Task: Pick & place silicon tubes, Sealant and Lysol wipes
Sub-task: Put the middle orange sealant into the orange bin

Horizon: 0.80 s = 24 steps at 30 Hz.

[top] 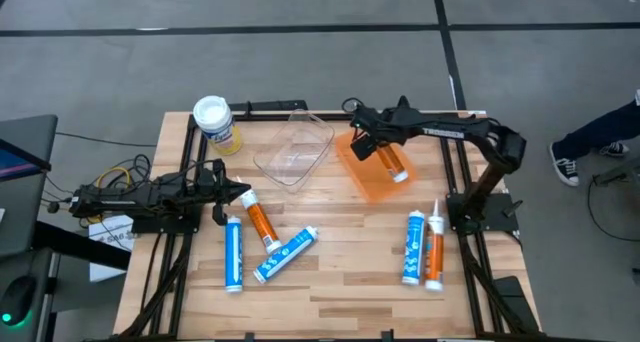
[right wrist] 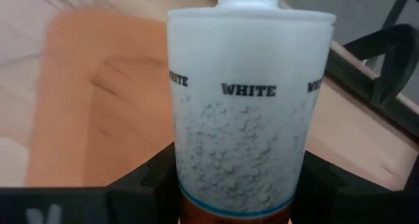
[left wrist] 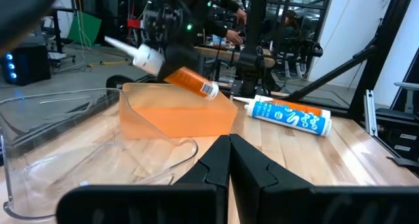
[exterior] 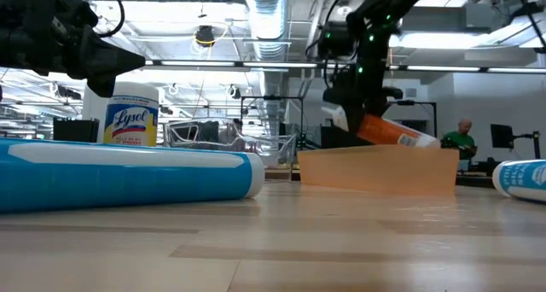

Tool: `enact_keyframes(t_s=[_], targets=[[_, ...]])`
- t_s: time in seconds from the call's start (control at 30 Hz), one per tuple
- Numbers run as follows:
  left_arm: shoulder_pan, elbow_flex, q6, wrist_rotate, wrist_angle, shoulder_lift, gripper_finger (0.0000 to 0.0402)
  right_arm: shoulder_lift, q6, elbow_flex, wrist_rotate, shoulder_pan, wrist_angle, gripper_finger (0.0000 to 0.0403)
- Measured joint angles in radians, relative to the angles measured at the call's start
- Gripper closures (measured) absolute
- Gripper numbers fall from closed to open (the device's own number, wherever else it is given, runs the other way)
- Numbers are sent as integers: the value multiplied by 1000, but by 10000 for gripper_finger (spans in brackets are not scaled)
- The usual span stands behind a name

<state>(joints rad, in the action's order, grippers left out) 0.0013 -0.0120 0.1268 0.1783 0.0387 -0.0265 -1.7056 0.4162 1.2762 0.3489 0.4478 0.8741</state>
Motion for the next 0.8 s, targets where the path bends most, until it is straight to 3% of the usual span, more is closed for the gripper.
enact_keyframes(t_s=[0.3, 0.8], targets=[[0, 0, 0, 0, 0, 0, 402, -99, 57, 0, 16, 6, 10, 212], [0, 0, -2, 0, -2, 0, 402, -112, 47, 0, 29, 22, 50, 190]])
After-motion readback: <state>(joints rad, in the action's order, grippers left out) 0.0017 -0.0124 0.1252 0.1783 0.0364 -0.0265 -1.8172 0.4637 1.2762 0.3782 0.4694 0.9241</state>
